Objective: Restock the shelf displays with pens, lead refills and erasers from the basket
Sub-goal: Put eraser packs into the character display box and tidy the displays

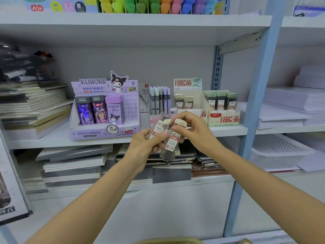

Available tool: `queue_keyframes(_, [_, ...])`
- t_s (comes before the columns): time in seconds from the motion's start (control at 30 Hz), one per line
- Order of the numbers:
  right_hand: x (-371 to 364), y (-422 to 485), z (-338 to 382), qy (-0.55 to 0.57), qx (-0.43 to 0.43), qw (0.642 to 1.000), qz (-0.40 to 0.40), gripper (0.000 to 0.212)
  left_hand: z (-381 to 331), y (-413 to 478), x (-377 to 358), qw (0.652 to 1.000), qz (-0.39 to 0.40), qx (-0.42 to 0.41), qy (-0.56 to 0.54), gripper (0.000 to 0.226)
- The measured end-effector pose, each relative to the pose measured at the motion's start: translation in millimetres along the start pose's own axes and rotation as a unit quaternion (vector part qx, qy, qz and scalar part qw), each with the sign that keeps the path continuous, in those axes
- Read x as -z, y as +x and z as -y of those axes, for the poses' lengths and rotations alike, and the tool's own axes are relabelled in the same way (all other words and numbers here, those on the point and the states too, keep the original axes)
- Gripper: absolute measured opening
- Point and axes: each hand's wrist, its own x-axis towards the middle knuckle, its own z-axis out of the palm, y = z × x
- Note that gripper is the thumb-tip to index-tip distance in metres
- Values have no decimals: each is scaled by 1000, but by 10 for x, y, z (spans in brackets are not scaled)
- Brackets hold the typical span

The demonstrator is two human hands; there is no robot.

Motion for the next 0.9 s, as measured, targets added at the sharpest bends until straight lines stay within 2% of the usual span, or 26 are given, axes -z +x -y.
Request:
queue_keyframes(0.1, [29, -25, 2, 12, 6, 1000, -23, 26, 5, 57, -80, 1000, -5, 9, 12, 47])
queue_keyframes(0.2, [99, 1, 15, -4, -22, 999, -29, 40, 2, 107, -165, 1000, -25, 2, 17, 40])
queue_keyframes(0.37, [397, 138, 74, -131, -57, 990, 21, 14, -77, 203, -219, 1000, 12, 6, 0, 26])
queue_keyframes(0.43, [601, 261, 157, -163, -41, 985, -26, 10, -144, 274, -213, 1000, 5, -21, -3, 20])
queue_keyframes(0.5, [827, 435, 236, -176, -12, 978, -116, 11, -218, 349, -194, 999, -14, -50, -7, 15])
queue_keyframes(0.57, [1017, 624, 301, -188, 17, 960, -207, 17, -277, 419, -163, 997, -34, -65, -10, 10])
queue_keyframes(0.63, [1139, 804, 317, -204, 44, 942, -264, 18, -306, 482, -125, 996, -46, -75, -1, 9])
queue_keyframes(0.73, [1193, 1036, 216, -222, 48, 933, -279, 18, -306, 542, -85, 996, -48, -80, 0, 8])
queue_keyframes(0.9, [1081, 1244, -98, -290, 12, 930, -224, 22, -260, 593, -49, 996, -42, -76, 8, 11])
